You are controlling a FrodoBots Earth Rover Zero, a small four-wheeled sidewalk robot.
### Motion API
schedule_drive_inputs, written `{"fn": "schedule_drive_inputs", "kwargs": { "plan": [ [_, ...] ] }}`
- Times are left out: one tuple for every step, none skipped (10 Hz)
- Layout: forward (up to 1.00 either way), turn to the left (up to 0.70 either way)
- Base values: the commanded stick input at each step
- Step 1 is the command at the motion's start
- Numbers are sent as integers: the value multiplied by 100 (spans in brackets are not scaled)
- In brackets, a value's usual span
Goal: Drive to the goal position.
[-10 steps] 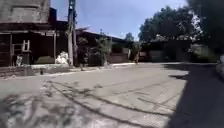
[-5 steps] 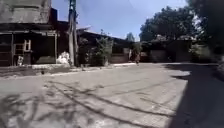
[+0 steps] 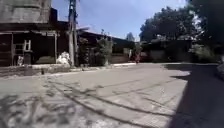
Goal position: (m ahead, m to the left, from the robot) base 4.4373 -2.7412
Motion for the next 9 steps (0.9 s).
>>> {"fn": "schedule_drive_inputs", "kwargs": {
  "plan": [
    [9, -17],
    [10, -19],
    [13, -24],
    [14, -27],
    [14, -27],
    [14, -27],
    [15, -26],
    [90, -38],
    [98, -39]
  ]
}}
